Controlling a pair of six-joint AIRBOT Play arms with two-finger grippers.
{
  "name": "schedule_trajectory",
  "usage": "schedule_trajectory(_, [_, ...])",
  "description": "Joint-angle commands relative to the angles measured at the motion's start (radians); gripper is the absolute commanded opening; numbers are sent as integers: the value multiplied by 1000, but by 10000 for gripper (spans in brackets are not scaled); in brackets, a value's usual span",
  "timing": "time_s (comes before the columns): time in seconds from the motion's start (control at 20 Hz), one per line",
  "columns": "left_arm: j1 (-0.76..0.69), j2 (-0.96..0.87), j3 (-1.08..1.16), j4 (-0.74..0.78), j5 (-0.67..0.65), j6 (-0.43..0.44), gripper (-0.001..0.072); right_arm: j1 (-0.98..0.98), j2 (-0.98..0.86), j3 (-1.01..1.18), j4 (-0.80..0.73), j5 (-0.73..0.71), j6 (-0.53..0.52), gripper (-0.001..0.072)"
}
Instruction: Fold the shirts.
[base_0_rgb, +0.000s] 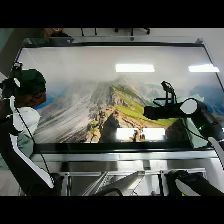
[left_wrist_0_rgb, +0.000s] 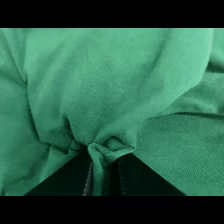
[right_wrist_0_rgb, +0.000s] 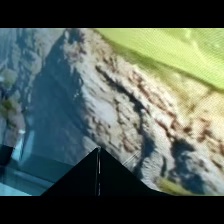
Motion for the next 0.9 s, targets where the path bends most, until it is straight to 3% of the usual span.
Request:
schedule_trajectory(0.0, [-14, 11, 75, -12, -127, -1, 23, 1, -1, 0, 0, 0, -3, 29])
schedule_trajectory(0.4, [-204, 475, 47, -24, -177, -114, 24, 1, -1, 0, 0, 0, -3, 29])
schedule_trajectory(0.5, [-271, 612, -28, -173, -220, -113, 24, 1, -1, 0, 0, 0, -3, 29])
schedule_trajectory(0.7, [-428, 771, -159, -609, -449, -111, 24, 1, -1, 0, 0, 0, -3, 28])
schedule_trajectory(0.85, [-607, 834, -298, -684, -475, -111, 23, 0, 0, 0, 0, 1, -3, 29])
